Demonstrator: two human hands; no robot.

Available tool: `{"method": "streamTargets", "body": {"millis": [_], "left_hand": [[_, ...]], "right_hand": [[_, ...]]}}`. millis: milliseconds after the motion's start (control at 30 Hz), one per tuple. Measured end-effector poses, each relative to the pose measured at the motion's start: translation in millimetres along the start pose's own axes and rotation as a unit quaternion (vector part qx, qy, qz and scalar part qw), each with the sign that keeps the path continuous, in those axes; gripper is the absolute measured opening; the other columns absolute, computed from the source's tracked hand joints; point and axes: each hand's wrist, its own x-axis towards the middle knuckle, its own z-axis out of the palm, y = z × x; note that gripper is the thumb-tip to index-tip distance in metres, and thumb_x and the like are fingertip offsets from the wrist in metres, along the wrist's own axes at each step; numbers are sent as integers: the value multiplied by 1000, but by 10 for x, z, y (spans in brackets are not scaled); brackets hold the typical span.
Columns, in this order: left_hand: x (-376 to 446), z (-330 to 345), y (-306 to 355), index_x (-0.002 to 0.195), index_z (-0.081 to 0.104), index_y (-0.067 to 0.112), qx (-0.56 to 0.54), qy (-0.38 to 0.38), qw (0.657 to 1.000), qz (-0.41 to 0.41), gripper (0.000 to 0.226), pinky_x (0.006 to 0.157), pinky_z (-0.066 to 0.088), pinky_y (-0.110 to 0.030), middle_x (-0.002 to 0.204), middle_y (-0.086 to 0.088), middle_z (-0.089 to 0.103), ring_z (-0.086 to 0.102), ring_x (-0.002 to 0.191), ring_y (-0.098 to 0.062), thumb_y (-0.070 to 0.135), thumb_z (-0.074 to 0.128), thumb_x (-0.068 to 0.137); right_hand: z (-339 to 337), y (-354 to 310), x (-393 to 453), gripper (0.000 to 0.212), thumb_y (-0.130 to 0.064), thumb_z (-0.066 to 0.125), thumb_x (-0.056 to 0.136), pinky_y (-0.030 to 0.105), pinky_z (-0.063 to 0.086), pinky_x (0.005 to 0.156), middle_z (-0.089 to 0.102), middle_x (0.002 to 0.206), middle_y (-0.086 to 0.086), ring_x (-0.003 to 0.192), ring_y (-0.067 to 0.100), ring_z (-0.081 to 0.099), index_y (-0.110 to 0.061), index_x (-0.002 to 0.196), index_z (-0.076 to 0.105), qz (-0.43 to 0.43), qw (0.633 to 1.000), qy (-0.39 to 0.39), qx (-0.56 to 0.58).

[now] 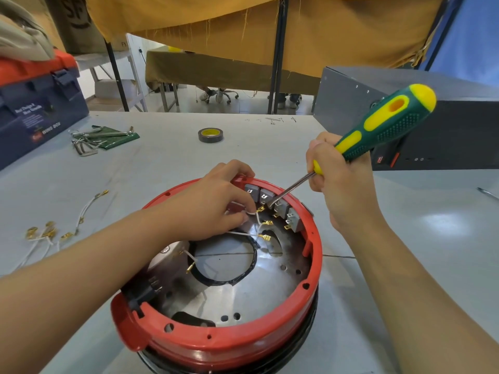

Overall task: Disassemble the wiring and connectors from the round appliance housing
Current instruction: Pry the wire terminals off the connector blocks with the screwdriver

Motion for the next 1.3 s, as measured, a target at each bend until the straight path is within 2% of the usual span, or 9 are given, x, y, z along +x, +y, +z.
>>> {"method": "streamTargets", "body": {"millis": [267,367,500,767,833,967,1067,1167,1300], "left_hand": [[7,9,-24,91,71,30,-13,10,1000,4,12,103,36,-35,137,6,35,35,123,-10,23,64,84],[7,12,-25,89,71,31,-16,10,1000,3,13,103,37,-34,137,7,35,34,123,-9,22,63,84],[15,-1,-37,89,71,30,-21,20,1000,3,15,102,35,-30,136,7,39,36,121,-8,19,63,83],[17,-117,-11,98,50,23,2,73,996,-48,21,82,36,-26,117,3,59,47,103,-15,23,62,81],[-9,-158,-22,112,52,24,55,49,995,-72,30,85,37,-28,116,2,56,46,101,-17,29,60,83],[-101,-165,15,139,39,31,125,4,987,-102,54,97,41,-39,137,9,47,44,113,-22,45,49,87],[-138,-81,50,145,26,34,144,-5,984,-101,64,104,37,-38,148,10,35,38,124,-24,54,41,86],[-138,-23,35,149,19,31,137,-11,987,-78,71,111,24,-30,156,6,23,28,135,-22,56,39,85],[-108,-35,1,148,19,31,102,-22,994,-43,70,115,19,-30,156,7,20,19,140,-18,51,46,87]], "right_hand": [[109,50,-34,29,-17,49,71,12,26,42,35,48,-3,45,6,31,-21,44,41,15,1000,-15,-18],[26,-4,-12,29,-14,48,71,16,24,40,32,52,5,43,9,27,-19,43,40,26,999,7,26],[-30,-81,8,27,-13,47,71,16,21,42,32,49,1,43,11,24,-13,46,36,8,998,26,64],[23,-89,-36,36,-13,47,76,16,25,42,37,46,-9,43,6,29,-23,43,43,-24,998,12,49],[28,-82,-51,34,-12,47,78,14,27,43,38,47,-11,44,5,32,-23,45,43,-34,999,5,39],[68,-88,-97,29,-13,47,79,8,30,48,36,49,-3,47,4,35,-9,52,38,-58,998,-5,-2],[102,-114,-138,33,-13,47,81,13,28,49,29,52,9,48,7,30,8,58,36,-82,995,-15,-51],[103,-136,-155,34,-13,47,84,15,28,49,29,50,3,48,7,31,9,59,38,-106,990,-26,-94],[102,-152,-167,33,-10,47,85,15,29,51,34,54,20,52,15,33,10,59,41,-133,982,-42,-128]]}}
